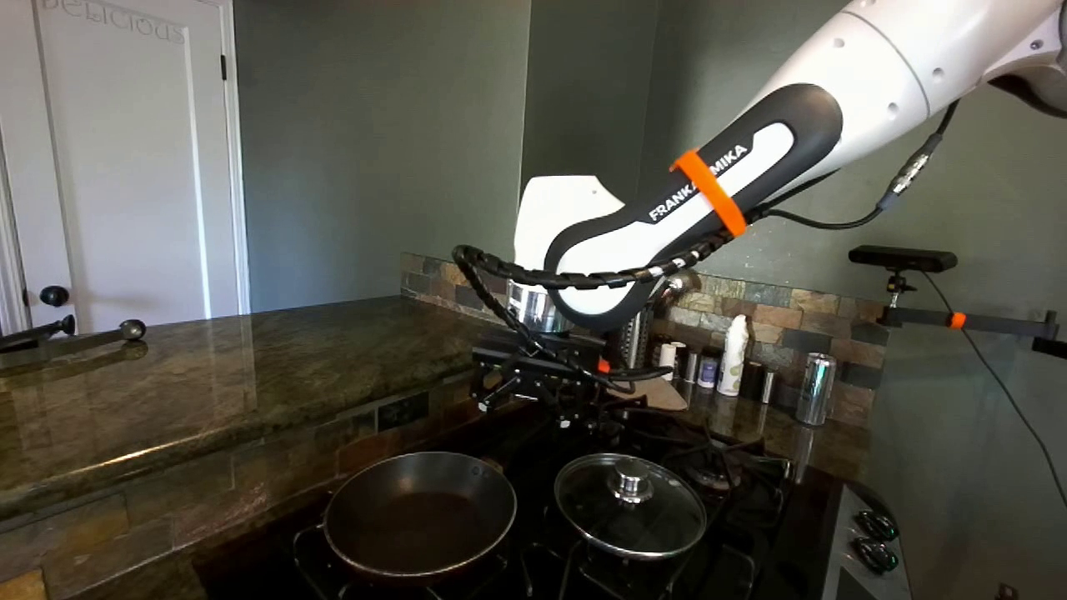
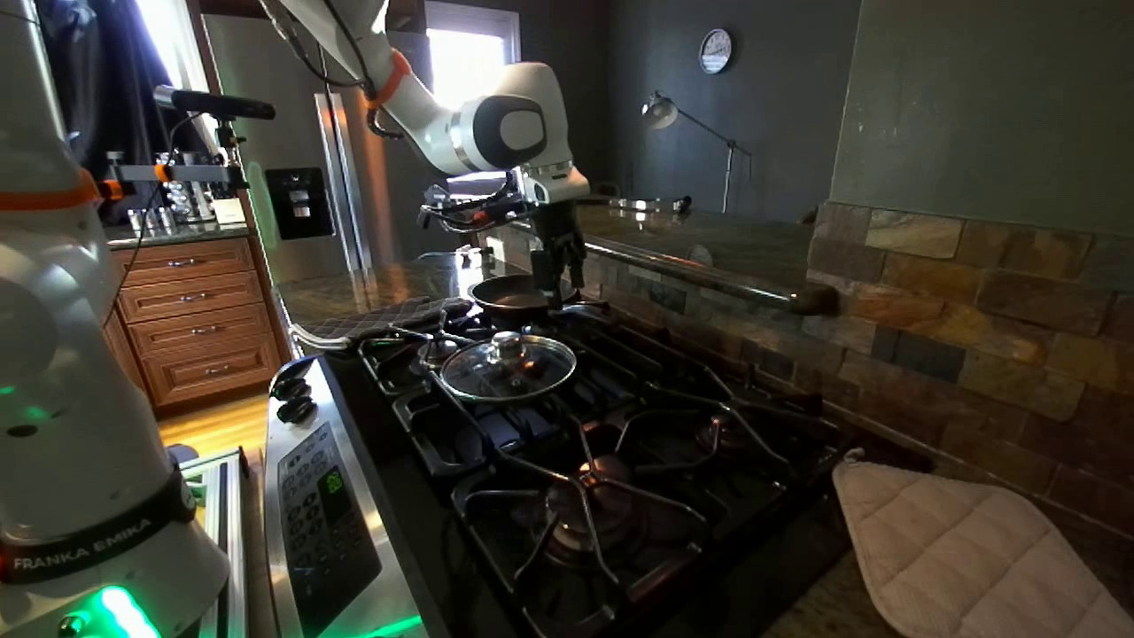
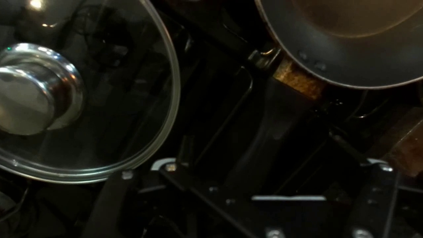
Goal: Remove the glass lid from the pan then move the pan to the back left side of the stove.
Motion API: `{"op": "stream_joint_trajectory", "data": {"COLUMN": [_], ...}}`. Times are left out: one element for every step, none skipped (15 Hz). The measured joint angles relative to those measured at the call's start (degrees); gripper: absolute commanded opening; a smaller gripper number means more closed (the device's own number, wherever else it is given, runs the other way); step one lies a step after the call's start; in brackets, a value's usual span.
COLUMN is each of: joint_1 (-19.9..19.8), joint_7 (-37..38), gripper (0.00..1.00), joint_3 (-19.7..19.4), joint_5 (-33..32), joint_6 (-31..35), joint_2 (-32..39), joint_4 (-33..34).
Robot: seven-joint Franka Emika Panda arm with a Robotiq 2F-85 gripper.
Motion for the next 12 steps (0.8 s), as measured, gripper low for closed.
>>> {"op": "stream_joint_trajectory", "data": {"joint_1": [0.32, 0.69, 1.07, 1.45, 1.84, 2.23, 2.61, 2.99, 3.35, 3.77, 4.17, 4.55], "joint_7": [0.00, 0.00, 0.04, 0.34, 1.04, 1.70, 2.46, 3.37, 4.32, 5.20, 6.05, 6.85], "gripper": [1.00, 1.00, 1.00, 1.00, 1.00, 1.00, 1.00, 1.00, 1.00, 0.99, 0.92, 0.79], "joint_3": [-0.26, -0.58, -0.93, -1.28, -1.59, -1.87, -2.07, -2.22, -2.30, -2.40, -2.48, -2.53], "joint_5": [0.00, 0.00, 0.00, 0.00, 0.00, 0.05, 0.10, 0.13, 0.16, 0.16, 0.16, 0.16], "joint_6": [0.00, -0.01, -0.09, -0.44, -0.80, -1.02, -1.14, -1.18, -1.28, -1.65, -2.14, -2.65], "joint_2": [0.80, 1.59, 2.35, 3.03, 3.67, 4.18, 4.63, 4.99, 5.24, 5.41, 5.58, 5.76], "joint_4": [0.62, 1.20, 1.76, 2.36, 2.92, 3.43, 3.88, 4.24, 4.48, 4.71, 4.91, 5.08]}}
